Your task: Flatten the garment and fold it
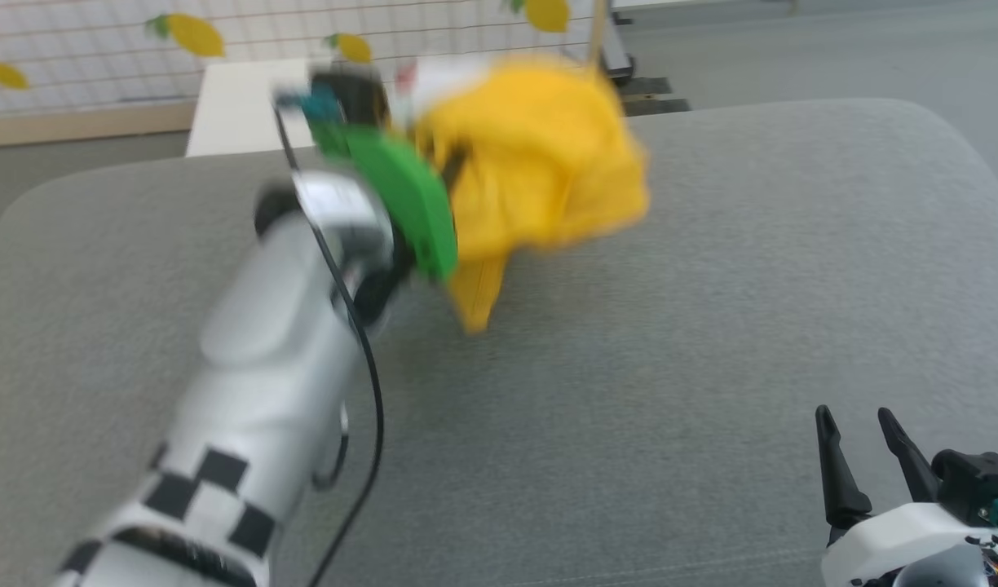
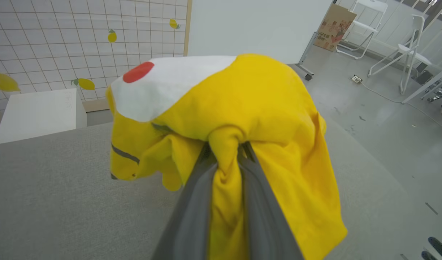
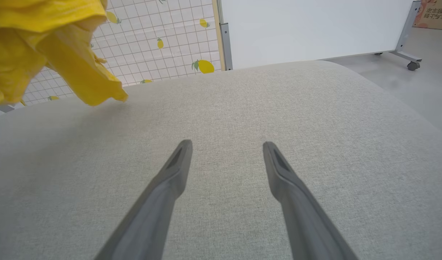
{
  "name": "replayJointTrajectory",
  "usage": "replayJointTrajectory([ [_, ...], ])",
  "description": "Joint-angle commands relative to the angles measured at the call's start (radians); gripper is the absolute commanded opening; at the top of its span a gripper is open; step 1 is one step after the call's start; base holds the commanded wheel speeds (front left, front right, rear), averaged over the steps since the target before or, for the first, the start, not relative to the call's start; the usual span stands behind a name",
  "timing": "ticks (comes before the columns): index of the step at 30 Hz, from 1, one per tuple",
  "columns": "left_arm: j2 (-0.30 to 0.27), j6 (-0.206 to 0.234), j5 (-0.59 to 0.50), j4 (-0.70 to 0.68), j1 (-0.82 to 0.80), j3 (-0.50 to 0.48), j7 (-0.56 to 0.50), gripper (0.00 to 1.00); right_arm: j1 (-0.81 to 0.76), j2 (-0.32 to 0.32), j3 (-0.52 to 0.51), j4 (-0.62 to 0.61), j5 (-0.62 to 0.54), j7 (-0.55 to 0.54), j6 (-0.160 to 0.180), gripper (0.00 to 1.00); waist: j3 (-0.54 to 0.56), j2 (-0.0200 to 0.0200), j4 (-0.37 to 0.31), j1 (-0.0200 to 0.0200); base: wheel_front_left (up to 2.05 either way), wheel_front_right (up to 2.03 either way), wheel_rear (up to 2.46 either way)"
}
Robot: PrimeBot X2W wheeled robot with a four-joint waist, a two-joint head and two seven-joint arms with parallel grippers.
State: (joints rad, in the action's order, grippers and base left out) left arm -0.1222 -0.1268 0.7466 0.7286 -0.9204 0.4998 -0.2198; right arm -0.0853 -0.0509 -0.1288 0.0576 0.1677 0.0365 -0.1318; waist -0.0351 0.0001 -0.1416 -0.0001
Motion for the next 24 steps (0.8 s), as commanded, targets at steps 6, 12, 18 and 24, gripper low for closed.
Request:
replayJointTrajectory([
  [6, 0.022, -0.003, -0.028, 0.121, 0.188, 0.093, -0.04, 0.0, -0.023, 0.001, -0.017, -0.022, -0.001, -0.003, 0.001, 1.0, 0.008, -0.0001, -0.072, 0.0001, 0.0, 0.0, 0.0],
  [12, 0.05, 0.002, 0.007, 0.191, 0.269, 0.119, -0.097, 0.19, -0.029, 0.001, -0.016, -0.021, 0.014, 0.002, 0.001, 1.0, 0.002, -0.0001, -0.046, 0.0001, 0.0, 0.0, 0.0],
  [18, 0.053, 0.001, 0.103, 0.1, 0.212, 0.023, -0.022, 1.0, -0.024, 0.001, -0.008, -0.008, 0.023, 0.011, 0.001, 1.0, 0.006, -0.0001, 0.01, 0.0001, 0.0, 0.0, 0.0],
  [24, -0.04, 0.011, 0.172, -0.049, 0.208, -0.128, 0.138, 1.0, -0.012, 0.001, -0.017, 0.003, 0.029, 0.017, 0.001, 1.0, 0.03, -0.0001, 0.064, 0.0001, 0.0, 0.0, 0.0],
])
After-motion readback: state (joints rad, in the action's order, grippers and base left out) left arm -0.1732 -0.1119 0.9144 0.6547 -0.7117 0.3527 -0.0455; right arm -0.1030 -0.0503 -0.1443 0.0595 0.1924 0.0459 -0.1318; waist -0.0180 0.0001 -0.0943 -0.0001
